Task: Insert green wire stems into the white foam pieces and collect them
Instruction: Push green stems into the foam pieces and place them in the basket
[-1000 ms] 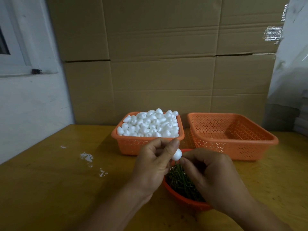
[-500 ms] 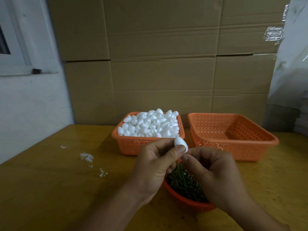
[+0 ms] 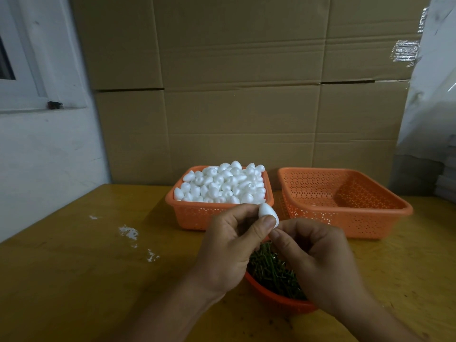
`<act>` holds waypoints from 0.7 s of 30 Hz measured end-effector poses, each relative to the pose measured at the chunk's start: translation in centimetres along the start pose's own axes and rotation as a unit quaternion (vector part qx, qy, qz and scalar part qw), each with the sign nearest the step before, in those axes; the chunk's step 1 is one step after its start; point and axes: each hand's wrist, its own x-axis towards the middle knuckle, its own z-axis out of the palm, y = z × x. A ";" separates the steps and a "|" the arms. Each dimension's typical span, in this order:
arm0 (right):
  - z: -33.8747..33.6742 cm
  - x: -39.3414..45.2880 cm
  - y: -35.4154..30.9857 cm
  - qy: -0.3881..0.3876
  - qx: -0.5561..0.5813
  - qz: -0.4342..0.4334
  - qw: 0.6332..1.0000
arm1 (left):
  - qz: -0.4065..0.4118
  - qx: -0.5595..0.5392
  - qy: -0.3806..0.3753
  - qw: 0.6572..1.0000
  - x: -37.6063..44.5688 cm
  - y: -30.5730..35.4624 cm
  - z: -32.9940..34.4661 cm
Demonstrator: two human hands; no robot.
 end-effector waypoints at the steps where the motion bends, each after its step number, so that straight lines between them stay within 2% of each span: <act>1: 0.0 0.0 0.0 0.001 0.002 0.001 1.000 | 0.001 0.001 0.000 1.000 0.0 0.0 0.0; 8: -0.1 0.1 0.2 0.002 0.014 0.027 1.000 | 0.009 -0.005 -0.016 1.000 -0.1 -0.1 0.1; 12: -0.6 0.6 0.4 0.021 0.018 0.075 0.997 | -0.002 0.007 -0.035 0.999 -0.1 -0.2 0.2; 15: -1.7 1.7 0.5 0.037 -0.028 0.096 0.994 | -0.029 0.025 -0.032 0.999 -0.2 -0.9 0.1; 21: -5.1 6.2 3.7 0.084 -0.161 0.174 0.968 | -0.013 0.139 -0.020 0.990 -0.7 -1.8 -0.1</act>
